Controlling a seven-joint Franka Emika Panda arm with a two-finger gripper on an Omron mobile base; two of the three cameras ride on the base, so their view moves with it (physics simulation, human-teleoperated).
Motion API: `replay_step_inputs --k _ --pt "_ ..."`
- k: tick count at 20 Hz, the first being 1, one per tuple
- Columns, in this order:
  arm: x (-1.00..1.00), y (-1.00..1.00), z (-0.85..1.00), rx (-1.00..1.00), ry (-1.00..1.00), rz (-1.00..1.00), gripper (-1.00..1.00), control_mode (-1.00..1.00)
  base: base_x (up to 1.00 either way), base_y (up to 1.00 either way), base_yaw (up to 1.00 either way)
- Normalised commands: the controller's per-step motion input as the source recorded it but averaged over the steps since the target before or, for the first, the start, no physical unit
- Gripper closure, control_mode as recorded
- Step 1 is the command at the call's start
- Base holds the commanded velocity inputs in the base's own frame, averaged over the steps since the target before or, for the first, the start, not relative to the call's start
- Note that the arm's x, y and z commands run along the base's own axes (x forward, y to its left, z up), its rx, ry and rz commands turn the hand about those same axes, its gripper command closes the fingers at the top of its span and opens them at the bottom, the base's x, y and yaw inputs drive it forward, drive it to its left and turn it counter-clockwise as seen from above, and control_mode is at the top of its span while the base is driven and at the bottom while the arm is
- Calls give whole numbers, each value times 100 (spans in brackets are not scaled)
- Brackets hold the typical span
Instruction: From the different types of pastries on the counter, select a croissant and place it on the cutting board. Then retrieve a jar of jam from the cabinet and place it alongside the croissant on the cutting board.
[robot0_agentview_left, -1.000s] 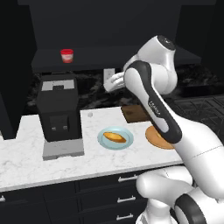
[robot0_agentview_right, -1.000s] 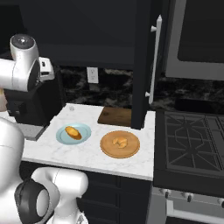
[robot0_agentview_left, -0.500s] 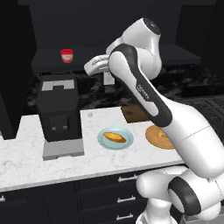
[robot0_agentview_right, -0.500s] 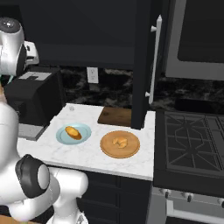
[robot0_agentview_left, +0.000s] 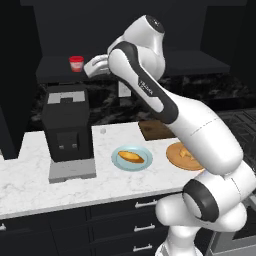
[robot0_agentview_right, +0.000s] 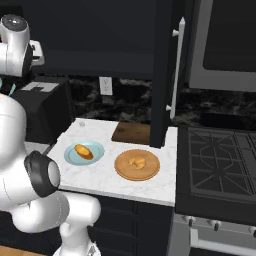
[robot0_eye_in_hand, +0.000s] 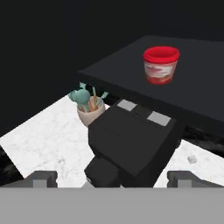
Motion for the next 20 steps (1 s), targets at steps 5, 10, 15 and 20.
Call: replay_step_inputs --k 5,10,15,20 --pt "87 8 29 0 -2 0 -100 -100 0 0 0" --pt "15 33 -2 -1 1 3 -100 -100 0 0 0" --pt "15 7 -49 -12 9 1 -100 -100 0 0 0" --pt "43 7 -18 0 8 0 -100 -100 0 0 0"
